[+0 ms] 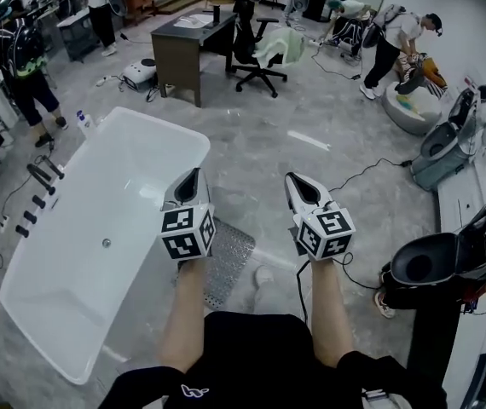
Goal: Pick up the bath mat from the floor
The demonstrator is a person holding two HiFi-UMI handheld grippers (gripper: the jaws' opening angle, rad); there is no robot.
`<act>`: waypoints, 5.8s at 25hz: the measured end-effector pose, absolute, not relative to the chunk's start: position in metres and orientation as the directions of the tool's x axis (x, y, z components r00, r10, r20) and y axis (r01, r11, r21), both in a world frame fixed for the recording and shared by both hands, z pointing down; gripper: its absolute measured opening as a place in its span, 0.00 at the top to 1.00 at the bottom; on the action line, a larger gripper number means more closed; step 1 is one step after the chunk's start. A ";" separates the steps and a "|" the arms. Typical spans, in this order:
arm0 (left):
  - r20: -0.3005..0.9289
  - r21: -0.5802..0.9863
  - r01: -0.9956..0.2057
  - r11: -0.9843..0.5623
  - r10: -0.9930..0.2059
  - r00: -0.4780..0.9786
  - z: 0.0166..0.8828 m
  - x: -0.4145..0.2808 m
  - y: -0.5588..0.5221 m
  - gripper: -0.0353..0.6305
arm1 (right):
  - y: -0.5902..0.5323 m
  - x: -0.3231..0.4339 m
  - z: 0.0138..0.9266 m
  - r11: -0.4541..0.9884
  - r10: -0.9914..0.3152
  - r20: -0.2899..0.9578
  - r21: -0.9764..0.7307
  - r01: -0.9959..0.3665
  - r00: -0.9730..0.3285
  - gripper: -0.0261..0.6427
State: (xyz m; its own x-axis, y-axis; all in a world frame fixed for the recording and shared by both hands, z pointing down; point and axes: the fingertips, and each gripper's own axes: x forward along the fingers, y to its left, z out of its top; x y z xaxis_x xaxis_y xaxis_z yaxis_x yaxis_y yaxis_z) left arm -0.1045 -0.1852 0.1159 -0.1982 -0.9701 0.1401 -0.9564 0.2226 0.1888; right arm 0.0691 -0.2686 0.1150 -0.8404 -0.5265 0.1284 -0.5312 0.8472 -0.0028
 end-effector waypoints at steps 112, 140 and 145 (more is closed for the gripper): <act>0.762 0.325 -0.239 0.915 -0.403 -0.506 0.488 -0.122 -0.041 0.95 | -0.223 -0.088 0.431 0.907 0.421 0.667 -0.307 0.288 -0.615 0.95; 0.881 0.311 -0.114 0.944 -0.331 -0.337 0.693 -0.064 -0.049 0.95 | -0.253 -0.064 0.644 0.862 0.502 0.718 -0.463 0.207 -0.483 0.88; 0.901 0.305 -0.117 0.945 -0.326 -0.288 0.739 -0.058 -0.055 0.94 | -0.271 -0.064 0.689 0.858 0.500 0.725 -0.490 0.156 -0.473 0.86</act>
